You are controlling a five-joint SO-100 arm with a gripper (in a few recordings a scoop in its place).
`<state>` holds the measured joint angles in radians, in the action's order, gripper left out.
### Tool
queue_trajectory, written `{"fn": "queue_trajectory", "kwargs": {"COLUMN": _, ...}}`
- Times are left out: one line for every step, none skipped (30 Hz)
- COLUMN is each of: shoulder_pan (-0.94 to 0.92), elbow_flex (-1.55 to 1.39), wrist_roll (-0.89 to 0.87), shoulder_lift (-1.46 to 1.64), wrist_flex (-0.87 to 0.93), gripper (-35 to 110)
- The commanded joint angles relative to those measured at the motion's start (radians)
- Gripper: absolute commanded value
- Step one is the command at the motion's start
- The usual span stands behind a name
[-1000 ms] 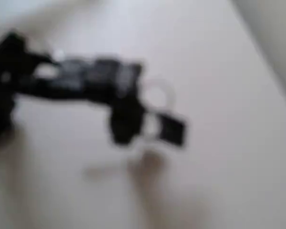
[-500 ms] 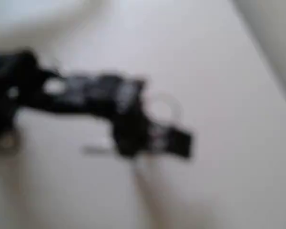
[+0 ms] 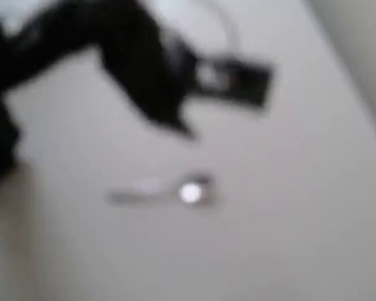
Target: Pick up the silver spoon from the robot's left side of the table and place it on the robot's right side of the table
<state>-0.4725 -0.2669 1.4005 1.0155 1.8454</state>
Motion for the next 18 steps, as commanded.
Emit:
{"fn": "queue_trajectory", "kwargs": {"shoulder_pan": 0.115, "elbow_flex": -0.044, "wrist_roll": -0.890, "shoulder_lift": 0.480, "wrist_flex": 0.008, "gripper": -2}}
{"fn": "queue_trajectory", "kwargs": {"shoulder_pan": 0.114, "elbow_flex": -0.146, "wrist_roll": -1.065, "shoulder_lift": 0.571, "wrist_flex": 0.008, "gripper": -2}}
{"fn": "queue_trajectory", "kwargs": {"shoulder_pan": 0.130, "elbow_flex": -0.278, "wrist_roll": -1.183, "shoulder_lift": 0.681, "wrist_flex": 0.006, "gripper": -2}}
{"fn": "queue_trajectory", "kwargs": {"shoulder_pan": 0.161, "elbow_flex": -0.433, "wrist_roll": -1.267, "shoulder_lift": 0.798, "wrist_flex": 0.003, "gripper": -2}}
{"fn": "queue_trajectory", "kwargs": {"shoulder_pan": 0.202, "elbow_flex": -0.600, "wrist_roll": -1.319, "shoulder_lift": 0.910, "wrist_flex": 0.002, "gripper": -2}}
{"fn": "queue_trajectory", "kwargs": {"shoulder_pan": 0.245, "elbow_flex": -0.767, "wrist_roll": -1.333, "shoulder_lift": 1.031, "wrist_flex": -0.014, "gripper": -2}}
{"fn": "queue_trajectory", "kwargs": {"shoulder_pan": 0.282, "elbow_flex": -0.962, "wrist_roll": -1.353, "shoulder_lift": 1.164, "wrist_flex": -0.075, "gripper": -2}}
{"fn": "queue_trajectory", "kwargs": {"shoulder_pan": 0.307, "elbow_flex": -1.184, "wrist_roll": -1.399, "shoulder_lift": 1.318, "wrist_flex": -0.189, "gripper": -2}}
{"fn": "queue_trajectory", "kwargs": {"shoulder_pan": 0.324, "elbow_flex": -1.417, "wrist_roll": -1.420, "shoulder_lift": 1.479, "wrist_flex": -0.325, "gripper": -2}}
{"fn": "queue_trajectory", "kwargs": {"shoulder_pan": 0.336, "elbow_flex": -1.637, "wrist_roll": -1.437, "shoulder_lift": 1.655, "wrist_flex": -0.466, "gripper": -2}}
{"fn": "queue_trajectory", "kwargs": {"shoulder_pan": 0.360, "elbow_flex": -1.850, "wrist_roll": -1.439, "shoulder_lift": 1.836, "wrist_flex": -0.574, "gripper": -2}}
{"fn": "queue_trajectory", "kwargs": {"shoulder_pan": 0.385, "elbow_flex": -2.037, "wrist_roll": -1.436, "shoulder_lift": 2.022, "wrist_flex": -0.629, "gripper": -2}}
{"fn": "queue_trajectory", "kwargs": {"shoulder_pan": 0.402, "elbow_flex": -2.189, "wrist_roll": -1.410, "shoulder_lift": 2.217, "wrist_flex": -0.630, "gripper": -2}}
{"fn": "queue_trajectory", "kwargs": {"shoulder_pan": 0.414, "elbow_flex": -2.253, "wrist_roll": -1.385, "shoulder_lift": 2.281, "wrist_flex": -0.569, "gripper": -2}}
{"fn": "queue_trajectory", "kwargs": {"shoulder_pan": 0.405, "elbow_flex": -2.279, "wrist_roll": -1.387, "shoulder_lift": 2.252, "wrist_flex": -0.522, "gripper": -2}}
{"fn": "queue_trajectory", "kwargs": {"shoulder_pan": 0.377, "elbow_flex": -2.324, "wrist_roll": -1.384, "shoulder_lift": 2.247, "wrist_flex": -0.506, "gripper": -2}}
{"fn": "queue_trajectory", "kwargs": {"shoulder_pan": 0.344, "elbow_flex": -2.372, "wrist_roll": -1.381, "shoulder_lift": 2.266, "wrist_flex": -0.509, "gripper": -2}}
{"fn": "queue_trajectory", "kwargs": {"shoulder_pan": 0.319, "elbow_flex": -2.411, "wrist_roll": -1.368, "shoulder_lift": 2.279, "wrist_flex": -0.508, "gripper": -2}}
